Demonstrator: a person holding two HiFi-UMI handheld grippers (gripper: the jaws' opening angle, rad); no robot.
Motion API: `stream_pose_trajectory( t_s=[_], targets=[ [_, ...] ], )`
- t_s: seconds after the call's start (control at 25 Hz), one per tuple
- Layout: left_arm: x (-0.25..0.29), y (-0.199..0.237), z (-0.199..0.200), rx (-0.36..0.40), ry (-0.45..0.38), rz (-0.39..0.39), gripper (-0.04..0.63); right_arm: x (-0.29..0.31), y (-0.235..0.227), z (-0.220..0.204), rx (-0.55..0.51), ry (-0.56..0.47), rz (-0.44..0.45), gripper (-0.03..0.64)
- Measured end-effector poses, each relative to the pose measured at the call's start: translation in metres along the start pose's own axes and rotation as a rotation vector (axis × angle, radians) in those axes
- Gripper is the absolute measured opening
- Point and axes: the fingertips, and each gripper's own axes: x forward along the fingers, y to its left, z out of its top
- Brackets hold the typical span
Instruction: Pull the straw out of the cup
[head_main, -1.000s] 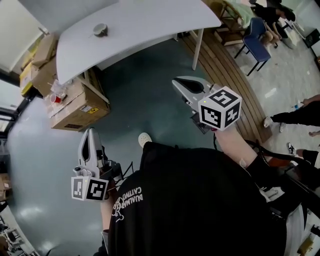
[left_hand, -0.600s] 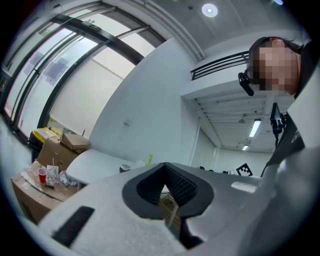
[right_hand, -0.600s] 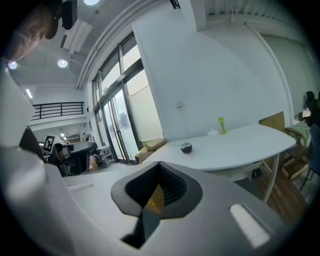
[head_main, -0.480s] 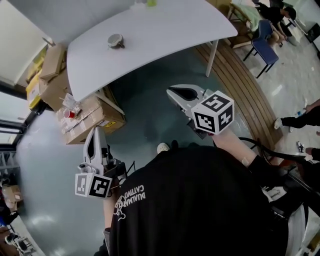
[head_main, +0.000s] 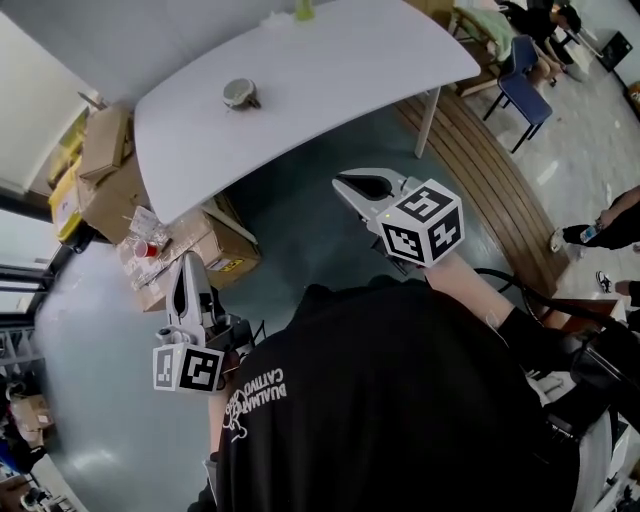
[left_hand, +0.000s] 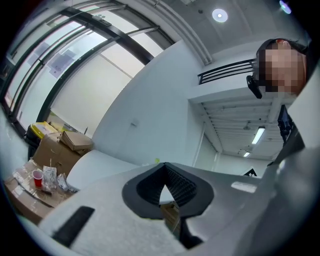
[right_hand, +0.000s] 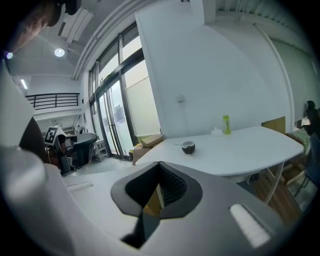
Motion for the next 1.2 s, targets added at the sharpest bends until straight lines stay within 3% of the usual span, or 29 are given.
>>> stream_pose_trajectory(
  t_s=[0.28,0.88,1.2],
  targets=[
    [0.000,0.021,0.007,-0.008,-0.028,0.028,0.005,0.031,-0.001,0.002,0.026,0.017,0.015,0.009],
    [0.009,0.052,-0.016,-0.054,0.028,0.044,0.005,0.072,0.004,-0.013,0.010,0.102,0.037,0.009],
    [0.029,0.074,-0.016,-0.070,0.013,0.082,0.005,0.104,-0.013,-0.012,0.004,0.131,0.053,0.009]
  ],
)
